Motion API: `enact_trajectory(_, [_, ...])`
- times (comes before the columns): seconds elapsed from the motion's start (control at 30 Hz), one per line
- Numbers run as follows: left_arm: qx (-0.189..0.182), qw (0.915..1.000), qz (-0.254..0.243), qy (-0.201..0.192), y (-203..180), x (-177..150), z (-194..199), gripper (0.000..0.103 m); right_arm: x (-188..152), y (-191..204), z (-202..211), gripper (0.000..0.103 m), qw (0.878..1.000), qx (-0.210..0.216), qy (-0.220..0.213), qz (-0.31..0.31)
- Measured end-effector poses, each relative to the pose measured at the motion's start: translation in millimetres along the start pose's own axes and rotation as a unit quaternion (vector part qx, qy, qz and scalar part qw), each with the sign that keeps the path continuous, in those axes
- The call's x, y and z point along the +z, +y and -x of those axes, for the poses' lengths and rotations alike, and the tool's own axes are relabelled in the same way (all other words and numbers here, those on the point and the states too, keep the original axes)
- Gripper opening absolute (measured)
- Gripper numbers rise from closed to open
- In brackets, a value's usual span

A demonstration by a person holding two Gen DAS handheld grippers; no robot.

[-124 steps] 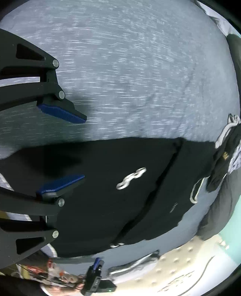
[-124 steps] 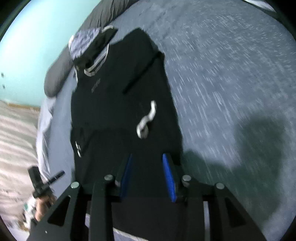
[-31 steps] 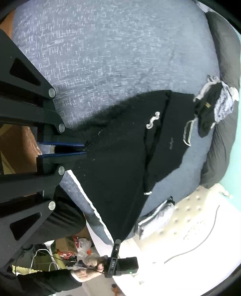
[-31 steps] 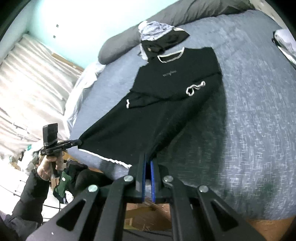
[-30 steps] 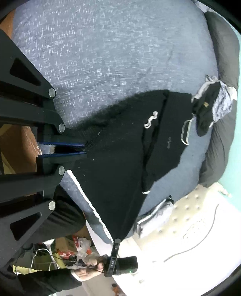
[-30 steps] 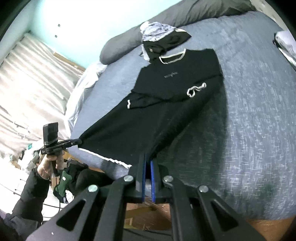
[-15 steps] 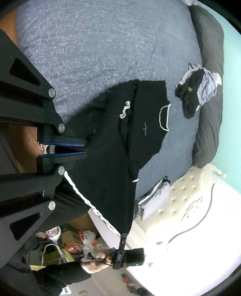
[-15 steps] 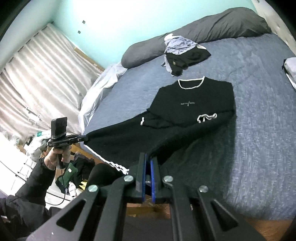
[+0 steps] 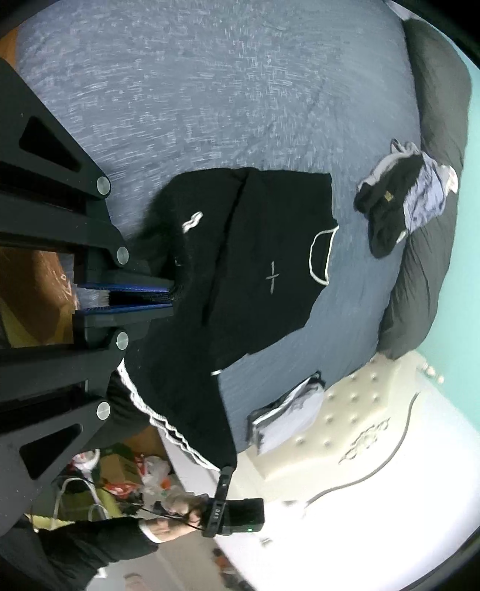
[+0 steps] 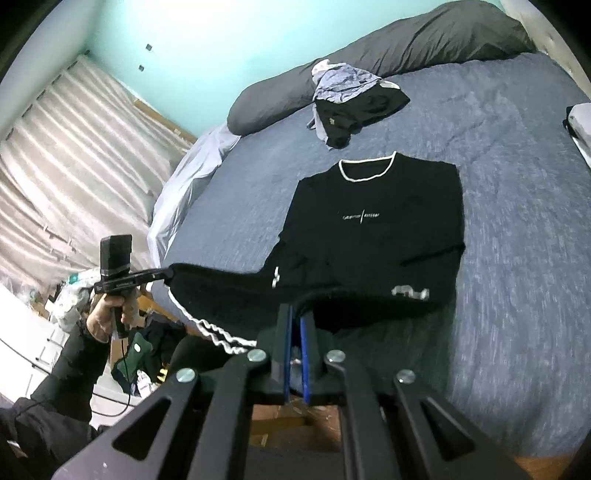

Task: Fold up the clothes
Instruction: 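Lift the hem with both tools and fold it over toward the collar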

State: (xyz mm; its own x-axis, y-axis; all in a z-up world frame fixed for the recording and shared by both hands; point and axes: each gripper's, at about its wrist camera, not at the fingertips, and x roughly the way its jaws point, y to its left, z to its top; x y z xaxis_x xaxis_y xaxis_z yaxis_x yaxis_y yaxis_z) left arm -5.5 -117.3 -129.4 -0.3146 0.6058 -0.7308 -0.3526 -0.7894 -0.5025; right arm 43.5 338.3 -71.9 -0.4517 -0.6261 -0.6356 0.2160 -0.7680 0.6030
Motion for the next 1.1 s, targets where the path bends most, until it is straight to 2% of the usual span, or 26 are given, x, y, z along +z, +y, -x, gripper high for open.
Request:
enact_trajectory(0.23, [-0.001, 0.999, 0.043, -0.014, 44.8, 56.8, -26.9, 0.006, 63.7, -42.2, -26.6, 0.004, 0.999, 0.007, -0.018, -0.038])
enact_trajectory(0.6, [-0.008, 0.9952, 0.097, -0.01, 114.9, 154.9, -102.1, 0.007, 149.7, -135.2, -94.8, 0.004, 0.995, 0.001, -0.021, -0.101])
enact_trajectory(0.87, [-0.021, 0.9913, 0.13, -0.006, 156.4, 217.0, -156.5, 0.007, 194.8, -196.8, -131.7, 0.004, 0.989, -0.012, -0.027, -0.146])
enact_trajectory(1.1, [-0.012, 0.988, 0.154, -0.002, 190.7, 241.4, -205.1, 0.007, 217.9, -244.5, -167.7, 0.004, 0.983, -0.026, -0.024, -0.181])
